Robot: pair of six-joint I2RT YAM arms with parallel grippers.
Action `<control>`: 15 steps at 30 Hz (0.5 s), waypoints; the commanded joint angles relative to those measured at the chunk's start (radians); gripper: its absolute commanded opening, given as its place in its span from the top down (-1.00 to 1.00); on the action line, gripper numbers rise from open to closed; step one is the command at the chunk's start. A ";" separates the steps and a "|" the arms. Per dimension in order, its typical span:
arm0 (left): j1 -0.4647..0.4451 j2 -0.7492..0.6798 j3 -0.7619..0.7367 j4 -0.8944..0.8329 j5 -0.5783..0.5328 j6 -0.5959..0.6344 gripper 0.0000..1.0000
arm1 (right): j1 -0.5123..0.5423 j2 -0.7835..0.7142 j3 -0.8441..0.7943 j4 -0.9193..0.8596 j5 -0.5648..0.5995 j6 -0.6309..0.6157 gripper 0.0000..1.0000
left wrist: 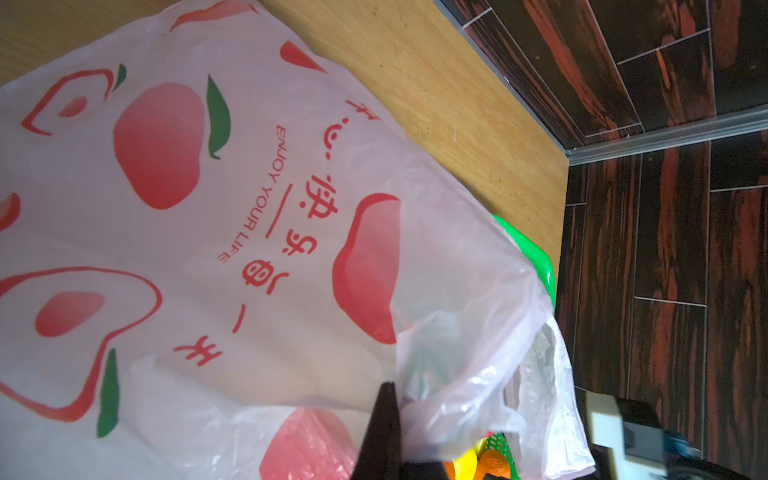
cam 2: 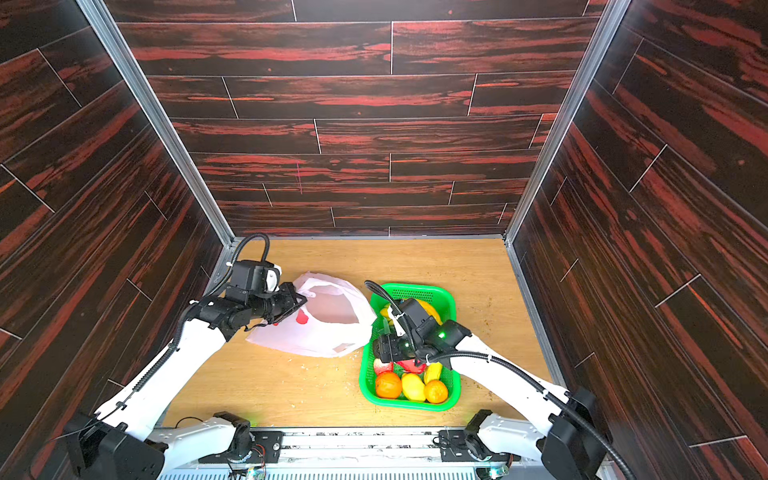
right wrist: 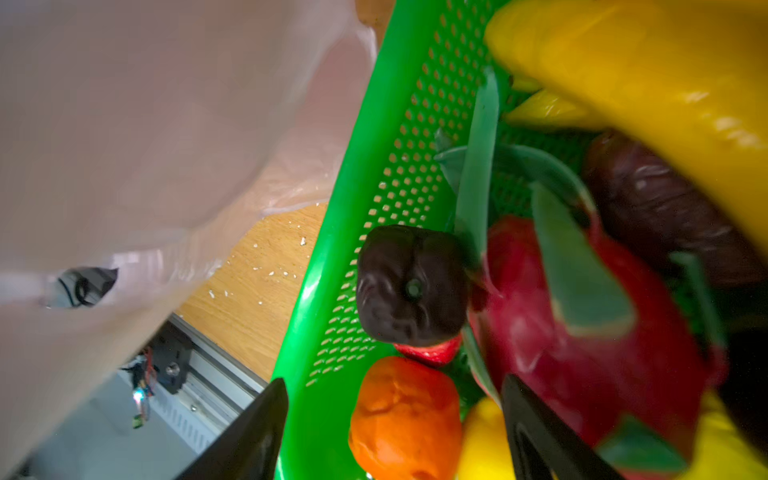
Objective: Place the fake fruits into the plastic bag and tie a complex knot
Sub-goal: 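Lower the right gripper onto the dark plum in the basket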
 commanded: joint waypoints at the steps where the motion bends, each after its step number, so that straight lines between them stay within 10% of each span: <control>1: 0.016 -0.039 0.001 -0.043 -0.025 0.016 1.00 | 0.012 0.045 0.002 0.059 -0.005 0.064 -0.63; 15: 0.021 -0.052 -0.012 -0.047 0.002 0.027 1.00 | 0.012 0.149 0.010 0.090 0.050 0.049 -0.58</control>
